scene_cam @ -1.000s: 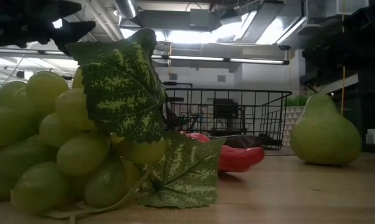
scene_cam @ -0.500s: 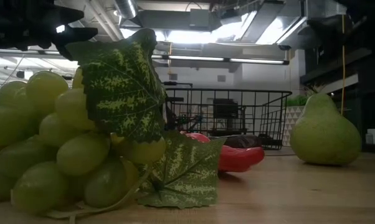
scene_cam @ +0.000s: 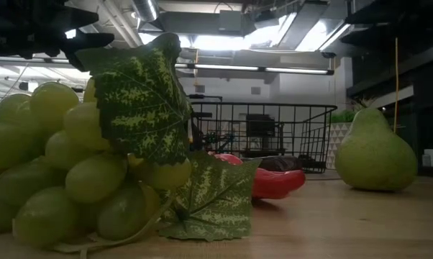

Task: Build produce basket
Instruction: Put the yellow pear into the black wire basket

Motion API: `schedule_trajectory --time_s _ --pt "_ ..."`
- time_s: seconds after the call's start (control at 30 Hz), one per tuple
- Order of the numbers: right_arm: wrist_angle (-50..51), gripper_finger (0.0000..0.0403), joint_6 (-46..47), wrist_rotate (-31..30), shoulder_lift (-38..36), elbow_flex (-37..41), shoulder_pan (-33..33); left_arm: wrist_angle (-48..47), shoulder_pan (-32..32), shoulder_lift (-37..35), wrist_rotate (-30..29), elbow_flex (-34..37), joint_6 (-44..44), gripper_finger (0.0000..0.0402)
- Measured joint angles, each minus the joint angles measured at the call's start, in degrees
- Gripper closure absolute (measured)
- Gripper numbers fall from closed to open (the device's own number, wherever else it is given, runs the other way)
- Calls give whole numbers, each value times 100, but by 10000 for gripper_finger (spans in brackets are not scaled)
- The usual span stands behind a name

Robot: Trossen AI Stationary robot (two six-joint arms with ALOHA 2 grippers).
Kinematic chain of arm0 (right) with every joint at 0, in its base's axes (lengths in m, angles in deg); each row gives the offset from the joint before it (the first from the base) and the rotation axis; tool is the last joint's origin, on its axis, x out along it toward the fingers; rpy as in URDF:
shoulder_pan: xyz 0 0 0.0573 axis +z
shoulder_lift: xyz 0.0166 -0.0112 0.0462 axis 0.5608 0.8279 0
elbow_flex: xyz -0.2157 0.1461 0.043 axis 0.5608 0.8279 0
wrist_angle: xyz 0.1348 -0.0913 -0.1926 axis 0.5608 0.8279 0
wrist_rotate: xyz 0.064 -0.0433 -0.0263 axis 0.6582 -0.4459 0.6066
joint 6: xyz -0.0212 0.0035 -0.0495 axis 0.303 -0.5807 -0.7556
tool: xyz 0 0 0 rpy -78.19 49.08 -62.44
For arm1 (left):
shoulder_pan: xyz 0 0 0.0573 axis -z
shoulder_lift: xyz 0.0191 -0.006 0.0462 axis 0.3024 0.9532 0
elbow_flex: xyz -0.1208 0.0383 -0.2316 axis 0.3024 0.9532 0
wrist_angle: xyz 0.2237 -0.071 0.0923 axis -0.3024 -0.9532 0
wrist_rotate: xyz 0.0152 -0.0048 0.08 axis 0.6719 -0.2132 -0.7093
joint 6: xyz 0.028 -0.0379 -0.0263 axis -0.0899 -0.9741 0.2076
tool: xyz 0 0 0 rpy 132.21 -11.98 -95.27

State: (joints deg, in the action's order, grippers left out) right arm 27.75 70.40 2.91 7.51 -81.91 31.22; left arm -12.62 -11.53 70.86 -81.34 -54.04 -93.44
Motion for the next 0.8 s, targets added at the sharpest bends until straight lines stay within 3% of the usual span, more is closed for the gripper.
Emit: schedule_trajectory --time_s 0.3,0.5,0.8 --pt "1527 148 622 814 1731 -1087 11 2 0 0 -47 0 -114 166" --pt "2688 148 942 883 2712 -1822 119 0 1 0 -149 0 -112 166" --pt "4111 148 1565 1348 3535 -2205 582 0 0 0 -149 0 -168 166"
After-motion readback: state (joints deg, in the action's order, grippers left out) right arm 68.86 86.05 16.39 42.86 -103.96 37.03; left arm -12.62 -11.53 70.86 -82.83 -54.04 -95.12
